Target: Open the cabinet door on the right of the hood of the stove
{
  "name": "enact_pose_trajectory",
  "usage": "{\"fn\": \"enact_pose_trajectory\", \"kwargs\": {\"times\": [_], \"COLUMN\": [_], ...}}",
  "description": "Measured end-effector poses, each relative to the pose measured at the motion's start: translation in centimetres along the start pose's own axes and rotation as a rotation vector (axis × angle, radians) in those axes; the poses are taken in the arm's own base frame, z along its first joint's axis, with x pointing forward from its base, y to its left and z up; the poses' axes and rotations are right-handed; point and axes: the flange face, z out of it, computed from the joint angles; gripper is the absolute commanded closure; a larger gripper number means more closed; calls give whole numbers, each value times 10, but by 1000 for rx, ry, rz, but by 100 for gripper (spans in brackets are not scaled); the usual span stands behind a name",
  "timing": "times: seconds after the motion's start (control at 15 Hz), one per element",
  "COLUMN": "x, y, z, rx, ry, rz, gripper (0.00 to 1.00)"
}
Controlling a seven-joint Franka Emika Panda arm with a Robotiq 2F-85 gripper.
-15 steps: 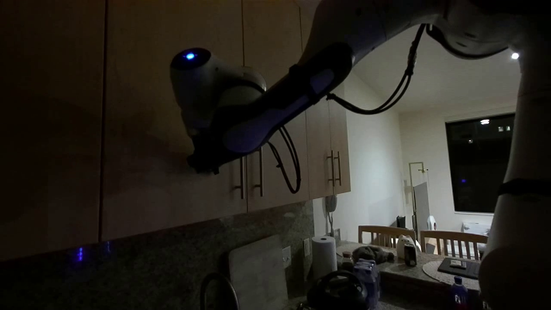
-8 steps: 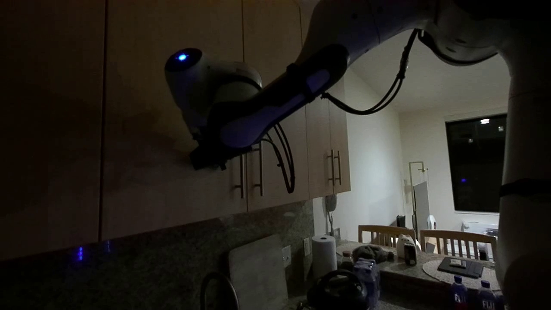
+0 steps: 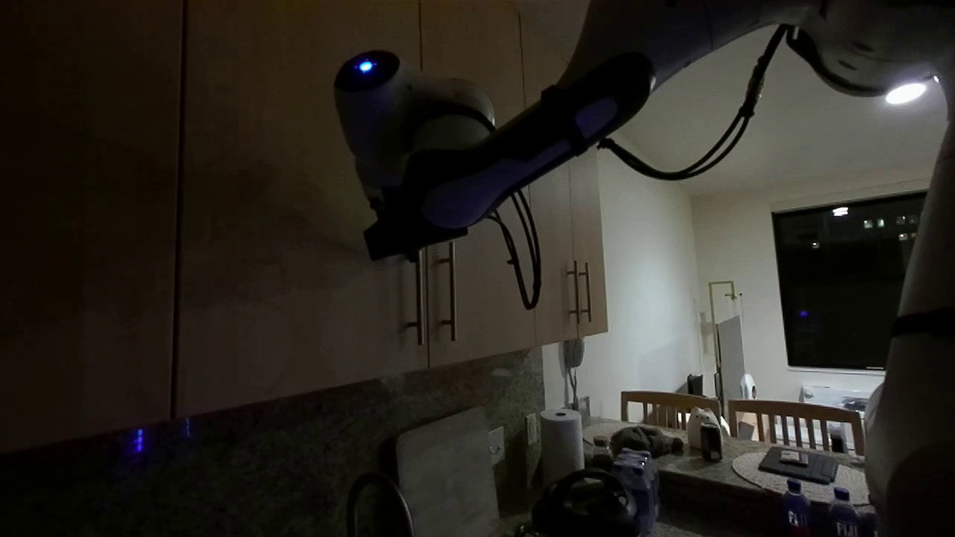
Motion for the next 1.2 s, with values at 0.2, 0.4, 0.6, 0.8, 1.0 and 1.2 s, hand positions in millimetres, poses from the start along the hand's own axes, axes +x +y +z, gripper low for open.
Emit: {"fn": "enact_pose_trajectory", "kwargs": {"times": [0.2, 0.4, 0.6, 0.8, 1.0, 1.2], "x": [-8, -17, -18, -23, -29, -32], "y": [-4, -7, -4, -4, -12, -20], "z": [-2, 5, 17, 33, 40, 50], "rx": [36, 49, 33, 9, 0, -11], "ry": [2, -9, -17, -13, 6, 25], "rz": [-14, -26, -31, -57, -90, -112], "gripper": [100, 100, 100, 100, 100, 100]}}
